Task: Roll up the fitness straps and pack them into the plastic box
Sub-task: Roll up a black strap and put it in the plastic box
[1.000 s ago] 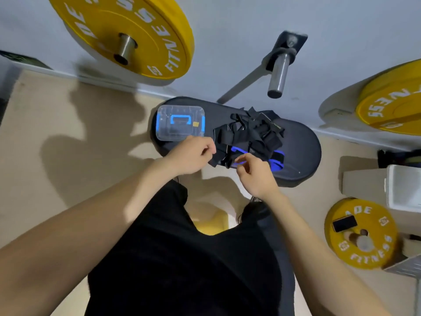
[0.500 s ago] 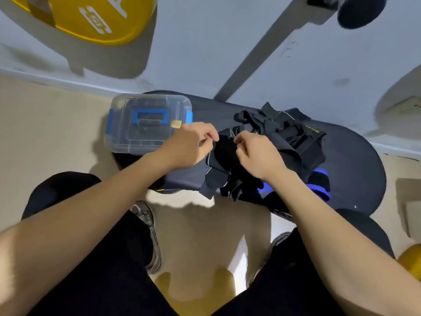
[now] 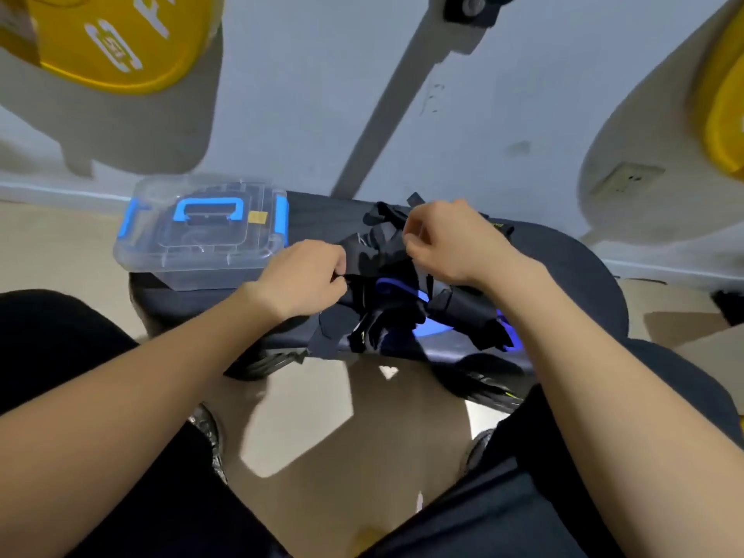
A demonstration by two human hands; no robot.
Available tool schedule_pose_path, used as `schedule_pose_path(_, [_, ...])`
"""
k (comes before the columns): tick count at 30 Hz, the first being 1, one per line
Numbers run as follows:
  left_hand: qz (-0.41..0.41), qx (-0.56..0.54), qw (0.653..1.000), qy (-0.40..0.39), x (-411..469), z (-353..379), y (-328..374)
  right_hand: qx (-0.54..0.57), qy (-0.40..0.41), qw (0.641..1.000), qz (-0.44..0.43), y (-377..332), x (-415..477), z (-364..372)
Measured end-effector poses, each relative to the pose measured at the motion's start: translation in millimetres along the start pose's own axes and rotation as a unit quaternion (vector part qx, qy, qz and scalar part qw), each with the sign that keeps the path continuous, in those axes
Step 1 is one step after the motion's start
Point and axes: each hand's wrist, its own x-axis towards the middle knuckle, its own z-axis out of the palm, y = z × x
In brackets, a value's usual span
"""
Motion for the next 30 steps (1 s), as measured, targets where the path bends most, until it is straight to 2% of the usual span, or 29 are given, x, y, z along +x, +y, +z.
schedule_pose_path(2, [-0.015,0.015,0.999,-0.039,-9,3,10,0.004,0.033,0.999,0.035,10,-25,-3])
schedule_pose_path(4, [0.001,0.078,0.996,-0.049,-19,6,21,-0.004,0.053,0.996,0.074,20,-52,-2])
schedule_pose_path(6, [0.019,0.107,0.993,-0.034,-29,8,32,-0.033,0.026,0.995,0.094,25,-73,0])
schedule_pose_path(9, [0.041,0.090,0.994,-0.037,-37,7,41,-0.080,-0.034,0.993,0.078,27,-81,-6])
schedule_pose_path(11, [0.047,0.077,0.995,-0.043,-36,5,46,-0.069,-0.021,0.994,0.082,32,-78,-11])
schedule_pose_path(13, [0.048,0.070,0.995,-0.048,-28,4,52,-0.085,-0.013,0.990,0.112,41,-72,-11])
schedule_pose_path(16, [0.022,0.021,0.998,-0.047,-11,11,64,-0.093,-0.041,0.977,0.188,60,-62,0])
schedule_pose_path(18, [0.001,0.005,0.999,-0.054,1,21,72,-0.050,-0.008,0.965,0.258,75,-55,11])
schedule_pose_path(20, [-0.002,0.016,0.998,-0.058,10,33,77,-0.034,0.045,0.955,0.290,86,-46,23])
schedule_pose_path(22, [0.019,0.008,0.998,-0.065,20,40,80,-0.018,0.063,0.961,0.270,91,-38,34])
schedule_pose_path(26, [0.023,0.007,0.993,-0.114,35,48,80,0.090,-0.022,0.967,0.239,89,-25,41])
schedule_pose_path(30, [-0.025,-0.083,0.990,-0.108,45,51,82,0.011,-0.055,0.987,0.151,75,-17,50])
